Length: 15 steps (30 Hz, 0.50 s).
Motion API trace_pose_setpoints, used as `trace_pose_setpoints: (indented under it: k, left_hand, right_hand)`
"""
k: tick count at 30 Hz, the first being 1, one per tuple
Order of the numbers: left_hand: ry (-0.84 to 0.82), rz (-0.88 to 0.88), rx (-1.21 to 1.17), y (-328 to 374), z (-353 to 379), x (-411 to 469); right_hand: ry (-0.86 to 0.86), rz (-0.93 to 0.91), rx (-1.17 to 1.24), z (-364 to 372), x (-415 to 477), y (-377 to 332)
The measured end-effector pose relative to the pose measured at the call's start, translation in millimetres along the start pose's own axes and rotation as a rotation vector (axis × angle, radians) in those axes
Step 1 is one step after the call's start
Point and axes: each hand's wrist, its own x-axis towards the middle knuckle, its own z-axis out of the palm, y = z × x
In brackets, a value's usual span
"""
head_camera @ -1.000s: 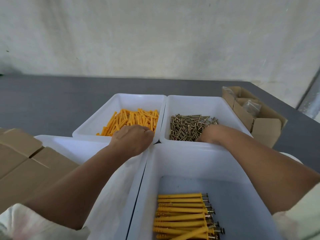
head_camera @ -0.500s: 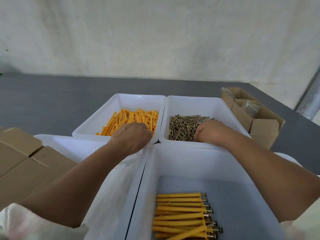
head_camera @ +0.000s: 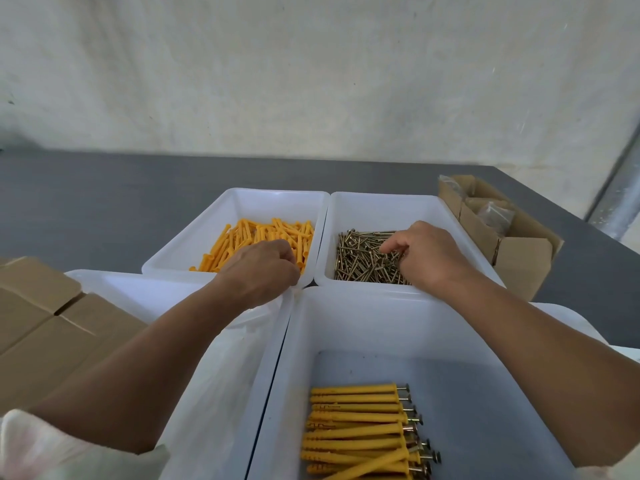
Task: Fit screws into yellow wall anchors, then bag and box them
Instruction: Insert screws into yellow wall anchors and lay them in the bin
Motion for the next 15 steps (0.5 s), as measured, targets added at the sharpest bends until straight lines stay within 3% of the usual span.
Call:
trace_pose_setpoints:
  k: [10, 15]
  left_hand:
    - [0.044, 0.025, -0.031, -2.6, 2.7, 0.9]
    - [0.168, 0.093, -0.098, -3.0, 6.6, 0.6]
  right_hand:
    - [0.090, -0.057, 0.034, -7.0, -10.4, -2.1]
    - [0.145, -0.083, 0.094, -15.1, -21.3, -2.1]
